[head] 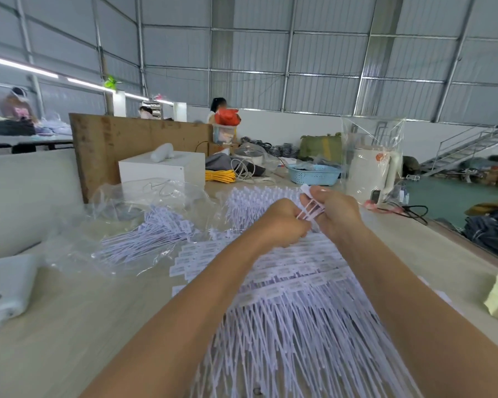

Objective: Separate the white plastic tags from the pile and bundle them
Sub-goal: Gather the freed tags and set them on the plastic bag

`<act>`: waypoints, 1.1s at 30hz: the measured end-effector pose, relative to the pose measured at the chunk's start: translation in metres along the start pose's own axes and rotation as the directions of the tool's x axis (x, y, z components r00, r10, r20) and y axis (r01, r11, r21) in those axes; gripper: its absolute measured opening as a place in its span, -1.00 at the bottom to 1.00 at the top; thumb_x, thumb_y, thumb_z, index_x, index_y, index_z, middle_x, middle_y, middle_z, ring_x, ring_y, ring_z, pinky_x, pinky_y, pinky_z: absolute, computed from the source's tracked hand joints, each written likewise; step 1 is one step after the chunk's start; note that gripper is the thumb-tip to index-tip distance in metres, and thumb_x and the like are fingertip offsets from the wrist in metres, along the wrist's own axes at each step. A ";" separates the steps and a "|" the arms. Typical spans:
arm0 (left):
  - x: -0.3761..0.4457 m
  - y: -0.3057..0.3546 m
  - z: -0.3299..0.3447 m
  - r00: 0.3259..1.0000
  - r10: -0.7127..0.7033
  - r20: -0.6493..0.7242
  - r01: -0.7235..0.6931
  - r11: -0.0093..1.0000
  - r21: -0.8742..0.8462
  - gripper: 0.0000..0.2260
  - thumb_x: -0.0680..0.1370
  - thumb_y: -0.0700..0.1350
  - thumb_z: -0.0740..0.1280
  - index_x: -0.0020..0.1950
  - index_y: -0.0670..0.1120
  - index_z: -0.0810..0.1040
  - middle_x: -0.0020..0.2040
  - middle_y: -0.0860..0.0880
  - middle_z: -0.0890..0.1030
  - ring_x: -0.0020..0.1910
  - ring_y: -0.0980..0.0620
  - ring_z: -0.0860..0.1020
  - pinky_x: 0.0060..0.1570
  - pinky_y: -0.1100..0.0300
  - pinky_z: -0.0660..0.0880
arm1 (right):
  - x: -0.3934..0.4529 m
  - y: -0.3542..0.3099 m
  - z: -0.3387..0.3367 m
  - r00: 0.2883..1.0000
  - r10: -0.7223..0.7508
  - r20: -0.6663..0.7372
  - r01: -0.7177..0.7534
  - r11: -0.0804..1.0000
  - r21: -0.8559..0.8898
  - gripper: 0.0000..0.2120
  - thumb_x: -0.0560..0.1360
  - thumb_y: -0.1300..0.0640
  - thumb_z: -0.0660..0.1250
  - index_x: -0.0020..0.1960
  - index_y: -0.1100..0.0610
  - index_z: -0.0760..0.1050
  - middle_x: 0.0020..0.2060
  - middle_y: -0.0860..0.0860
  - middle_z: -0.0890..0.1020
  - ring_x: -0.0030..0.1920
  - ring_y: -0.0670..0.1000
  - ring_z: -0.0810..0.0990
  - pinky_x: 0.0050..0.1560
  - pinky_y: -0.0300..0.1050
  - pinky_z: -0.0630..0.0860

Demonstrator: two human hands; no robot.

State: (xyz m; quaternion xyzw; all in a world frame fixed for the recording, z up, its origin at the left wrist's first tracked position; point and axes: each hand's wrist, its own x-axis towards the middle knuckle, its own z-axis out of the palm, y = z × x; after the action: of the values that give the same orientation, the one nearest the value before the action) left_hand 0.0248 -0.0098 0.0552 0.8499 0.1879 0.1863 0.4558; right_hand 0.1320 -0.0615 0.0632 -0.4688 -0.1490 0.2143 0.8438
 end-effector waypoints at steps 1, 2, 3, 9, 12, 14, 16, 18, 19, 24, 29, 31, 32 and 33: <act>-0.001 -0.008 -0.012 0.999 -0.004 -0.044 0.006 0.999 0.049 -0.92 0.54 -0.22 0.31 -0.16 -0.15 0.54 -0.22 -0.16 0.56 -0.42 0.04 0.42 -0.41 0.26 0.34 | 0.000 0.008 0.009 0.999 0.033 0.004 -0.033 0.999 -0.040 -0.97 0.50 0.41 0.30 -0.10 0.34 0.45 -0.05 0.24 0.56 -0.14 0.13 0.59 -0.06 0.01 0.59; -0.003 -0.017 -0.024 0.996 -0.009 -0.086 0.016 0.996 0.083 -0.94 0.53 -0.22 0.33 -0.14 -0.14 0.56 -0.20 -0.16 0.57 -0.42 0.05 0.44 -0.42 0.28 0.35 | -0.001 0.016 0.018 0.998 0.064 0.008 -0.063 0.993 -0.100 -0.95 0.50 0.38 0.31 -0.12 0.31 0.45 -0.14 0.21 0.58 -0.20 0.12 0.60 -0.10 0.02 0.59; -0.005 -0.027 -0.037 0.992 -0.020 -0.124 0.032 0.995 0.099 -0.97 0.52 -0.20 0.35 -0.13 -0.12 0.56 -0.19 -0.15 0.59 -0.43 0.07 0.46 -0.44 0.30 0.36 | -0.002 0.025 0.027 0.996 0.088 0.019 -0.083 0.982 -0.172 -0.94 0.51 0.36 0.31 -0.13 0.28 0.45 -0.22 0.18 0.58 -0.26 0.10 0.60 -0.12 0.03 0.58; -0.025 -0.087 -0.113 0.935 -0.110 -0.338 0.151 0.984 0.096 -0.80 0.51 -0.22 0.38 0.13 -0.14 0.59 -0.17 -0.10 0.60 -0.43 0.12 0.48 -0.54 0.41 0.39 | -0.013 0.080 0.096 0.956 0.206 0.207 -0.115 0.918 -0.380 -0.85 0.51 0.34 0.31 0.08 0.23 0.48 -0.09 0.20 0.59 -0.16 0.12 0.59 -0.23 -0.06 0.56; -0.036 -0.115 -0.144 0.899 -0.114 -0.423 0.191 0.971 0.146 -0.81 0.50 -0.27 0.37 0.10 -0.18 0.63 -0.18 -0.12 0.63 -0.39 0.08 0.53 -0.40 0.35 0.44 | -0.017 0.103 0.128 0.924 0.250 0.289 -0.092 0.880 -0.466 -0.81 0.48 0.35 0.35 0.07 0.23 0.47 0.03 0.22 0.56 0.00 0.16 0.59 -0.09 -0.03 0.57; -0.040 -0.135 -0.160 0.874 -0.101 -0.474 0.210 0.960 0.182 -0.83 0.49 -0.29 0.37 0.07 -0.19 0.65 -0.15 -0.11 0.64 -0.30 0.05 0.56 -0.29 0.29 0.46 | -0.017 0.116 0.144 0.896 0.274 0.350 -0.037 0.831 -0.555 -0.73 0.47 0.34 0.36 0.15 0.21 0.46 0.03 0.18 0.56 0.01 0.15 0.59 -0.13 -0.06 0.59; -0.041 -0.154 -0.172 0.847 -0.116 -0.519 0.244 0.952 0.185 -0.84 0.50 -0.29 0.37 0.05 -0.19 0.65 -0.15 -0.10 0.63 -0.20 -0.02 0.60 -0.19 0.23 0.50 | -0.015 0.127 0.155 0.870 0.304 0.389 0.006 0.782 -0.623 -0.65 0.48 0.33 0.36 0.24 0.18 0.44 0.02 0.15 0.57 -0.07 0.11 0.61 -0.20 -0.10 0.58; -0.037 -0.172 -0.181 0.807 -0.139 -0.574 0.306 0.929 0.206 -0.83 0.51 -0.28 0.34 0.07 -0.18 0.64 0.01 -0.10 0.63 0.00 -0.09 0.61 0.02 0.15 0.51 | -0.011 0.137 0.162 0.852 0.334 0.404 0.032 0.736 -0.676 -0.63 0.49 0.33 0.33 0.28 0.17 0.41 -0.02 0.11 0.57 -0.15 0.06 0.60 -0.25 -0.14 0.57; -0.035 -0.180 -0.184 0.785 -0.146 -0.602 0.344 0.911 0.228 -0.82 0.52 -0.27 0.33 0.09 -0.17 0.63 0.10 -0.11 0.62 0.07 -0.09 0.59 0.10 0.14 0.49 | -0.007 0.142 0.163 0.848 0.335 0.411 0.080 0.685 -0.724 -0.59 0.48 0.33 0.33 0.30 0.17 0.40 0.01 0.10 0.56 -0.11 0.06 0.60 -0.21 -0.12 0.58; -0.026 -0.203 -0.188 0.716 -0.213 -0.665 0.510 0.810 0.289 -0.86 0.53 -0.32 0.24 -0.14 -0.23 0.58 0.09 -0.21 0.61 0.09 -0.14 0.55 -0.02 0.17 0.43 | 0.008 0.158 0.157 0.816 0.344 0.465 0.313 0.413 -0.855 -0.47 0.46 0.26 0.38 0.39 0.21 0.32 0.26 0.12 0.46 0.18 0.12 0.51 -0.05 -0.10 0.49; -0.019 -0.213 -0.186 0.670 -0.245 -0.701 0.651 0.648 0.396 -0.83 0.53 -0.28 0.23 0.09 -0.26 0.53 0.11 -0.20 0.57 0.12 -0.11 0.54 0.05 0.19 0.46 | 0.015 0.169 0.148 0.776 0.376 0.507 0.436 0.260 -0.861 -0.68 0.45 0.23 0.40 0.19 0.25 0.50 0.18 0.20 0.54 0.07 0.09 0.55 0.12 -0.05 0.49; -0.018 -0.213 -0.183 0.683 -0.260 -0.682 0.692 0.529 0.491 -0.79 0.56 -0.23 0.22 0.17 -0.19 0.50 0.13 -0.12 0.56 0.14 -0.06 0.53 0.06 0.22 0.43 | 0.015 0.171 0.148 0.764 0.376 0.525 0.474 0.225 -0.851 -0.71 0.46 0.23 0.39 0.15 0.29 0.53 0.19 0.24 0.53 0.13 0.12 0.55 0.16 -0.02 0.48; -0.017 -0.212 -0.181 0.698 -0.275 -0.661 0.700 0.453 0.551 -0.81 0.56 -0.22 0.22 0.15 -0.14 0.51 0.07 -0.07 0.58 0.10 -0.03 0.55 0.01 0.23 0.40 | 0.014 0.171 0.148 0.757 0.376 0.534 0.489 0.215 -0.845 -0.69 0.46 0.23 0.39 0.17 0.30 0.52 0.21 0.24 0.53 0.15 0.12 0.54 0.15 -0.04 0.47; -0.018 -0.208 -0.179 0.705 -0.291 -0.646 0.705 0.383 0.597 -0.83 0.55 -0.21 0.22 0.10 -0.09 0.53 -0.03 -0.02 0.58 0.01 0.01 0.56 -0.04 0.24 0.37 | 0.013 0.172 0.149 0.752 0.374 0.543 0.503 0.207 -0.839 -0.67 0.46 0.23 0.40 0.19 0.30 0.52 0.22 0.22 0.53 0.16 0.12 0.53 0.13 -0.08 0.46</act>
State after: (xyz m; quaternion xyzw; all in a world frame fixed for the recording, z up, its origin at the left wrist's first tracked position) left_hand -0.1095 0.2143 -0.0306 0.7898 0.6030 0.1121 -0.0108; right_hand 0.0381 0.1337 -0.0063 -0.7735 -0.5545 0.1794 0.2491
